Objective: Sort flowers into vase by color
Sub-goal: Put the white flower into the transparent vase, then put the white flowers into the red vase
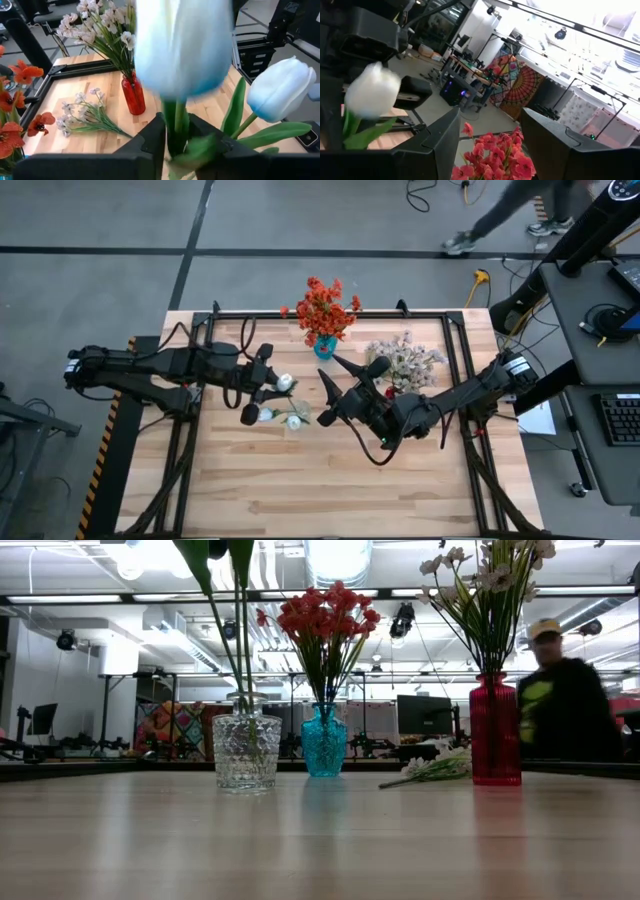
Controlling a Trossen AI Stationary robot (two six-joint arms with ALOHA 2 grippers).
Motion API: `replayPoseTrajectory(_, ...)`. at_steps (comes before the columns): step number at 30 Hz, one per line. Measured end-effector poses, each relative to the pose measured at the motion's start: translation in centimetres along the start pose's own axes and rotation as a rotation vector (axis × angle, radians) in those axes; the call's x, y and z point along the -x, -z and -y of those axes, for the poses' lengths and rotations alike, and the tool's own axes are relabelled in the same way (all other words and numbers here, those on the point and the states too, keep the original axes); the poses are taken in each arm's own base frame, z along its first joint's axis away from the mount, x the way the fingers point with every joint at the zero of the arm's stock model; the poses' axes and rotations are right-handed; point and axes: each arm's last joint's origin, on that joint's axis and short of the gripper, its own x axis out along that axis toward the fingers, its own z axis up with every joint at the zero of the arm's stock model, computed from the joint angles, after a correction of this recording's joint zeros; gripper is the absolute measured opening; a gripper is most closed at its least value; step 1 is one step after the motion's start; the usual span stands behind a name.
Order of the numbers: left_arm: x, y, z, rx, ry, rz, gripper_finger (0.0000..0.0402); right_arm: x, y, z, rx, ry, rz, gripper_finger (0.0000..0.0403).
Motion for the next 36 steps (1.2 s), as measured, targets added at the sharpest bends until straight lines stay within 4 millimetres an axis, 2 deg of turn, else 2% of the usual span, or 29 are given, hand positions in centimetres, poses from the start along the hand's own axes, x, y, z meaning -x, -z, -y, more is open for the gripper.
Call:
replayPoseTrajectory(14, 0.5, 0.1, 0.0, 0.003, -0.005, -0.012, 0.013, 0.0, 0.1, 0.1, 0.0, 0.029, -0.036, 0.0201)
replayPoseTrajectory(26, 5.4, -1.5, -0.2, -0.004, -0.171, 0.011, 0.0132, 0.7, -0.3, 0.9, -0.007, 0.075, -0.096, 0.0201)
replayPoseTrajectory(36, 9.4, -1.1, -0.2, 0.009, -0.261, 0.033, 0.0132, 3.7, -1.3, 2.0, 0.064, 0.106, -0.205, 0.0201)
